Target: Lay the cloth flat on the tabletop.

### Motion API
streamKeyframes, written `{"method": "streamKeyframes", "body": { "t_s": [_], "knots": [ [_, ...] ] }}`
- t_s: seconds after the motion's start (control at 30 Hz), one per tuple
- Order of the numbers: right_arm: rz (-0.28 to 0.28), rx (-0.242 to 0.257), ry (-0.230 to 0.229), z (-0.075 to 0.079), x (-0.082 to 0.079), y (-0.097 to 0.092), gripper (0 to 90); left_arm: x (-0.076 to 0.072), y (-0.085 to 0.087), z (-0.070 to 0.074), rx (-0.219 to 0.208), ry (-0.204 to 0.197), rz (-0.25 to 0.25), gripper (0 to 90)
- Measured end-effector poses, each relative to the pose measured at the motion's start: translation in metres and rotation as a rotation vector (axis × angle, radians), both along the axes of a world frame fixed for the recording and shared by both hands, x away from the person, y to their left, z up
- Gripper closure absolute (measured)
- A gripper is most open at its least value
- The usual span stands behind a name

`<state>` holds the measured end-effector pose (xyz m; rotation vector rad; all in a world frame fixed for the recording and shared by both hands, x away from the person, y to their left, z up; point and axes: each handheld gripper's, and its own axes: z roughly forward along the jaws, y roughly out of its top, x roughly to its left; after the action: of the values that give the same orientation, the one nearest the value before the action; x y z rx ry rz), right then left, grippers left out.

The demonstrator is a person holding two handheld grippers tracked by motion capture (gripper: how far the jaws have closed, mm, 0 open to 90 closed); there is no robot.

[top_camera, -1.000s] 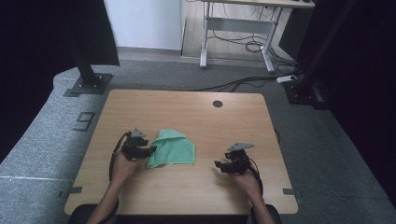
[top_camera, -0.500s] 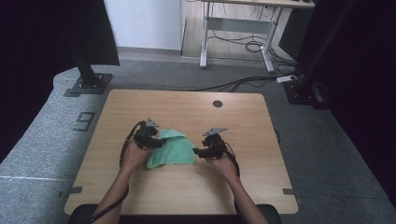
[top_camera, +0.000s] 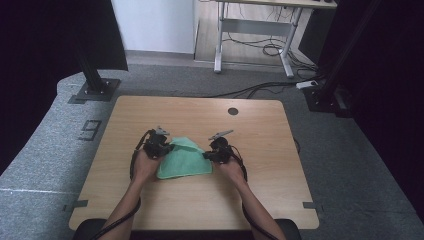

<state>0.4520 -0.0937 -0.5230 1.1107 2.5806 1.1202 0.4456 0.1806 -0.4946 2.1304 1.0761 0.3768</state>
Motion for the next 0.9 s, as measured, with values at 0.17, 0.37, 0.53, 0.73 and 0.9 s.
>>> {"method": "streamKeyframes", "body": {
  "t_s": [0.17,0.37,0.53,0.73,0.9],
  "knots": [
    [-0.032,0.101,-0.139,0.072,-0.015,-0.035,86.2,-0.011,0.027,0.051,-0.27,-0.074,0.033,83.7],
    [-0.061,-0.031,-0.121,0.079,-0.024,-0.05,49.8,0.001,0.038,0.02,-0.122,0.075,0.177,41.4],
    [-0.095,-0.017,-0.067,0.045,-0.02,-0.068,42.0,-0.007,0.049,-0.013,-0.1,0.129,0.172,29.8],
    [-0.082,-0.015,-0.072,0.026,-0.016,-0.053,33.8,-0.009,0.044,-0.022,-0.023,0.108,0.162,22.7],
    [-0.104,-0.008,-0.071,0.004,-0.013,-0.036,21.2,-0.012,0.045,-0.038,0.035,0.123,0.155,19.7]
  ]
}}
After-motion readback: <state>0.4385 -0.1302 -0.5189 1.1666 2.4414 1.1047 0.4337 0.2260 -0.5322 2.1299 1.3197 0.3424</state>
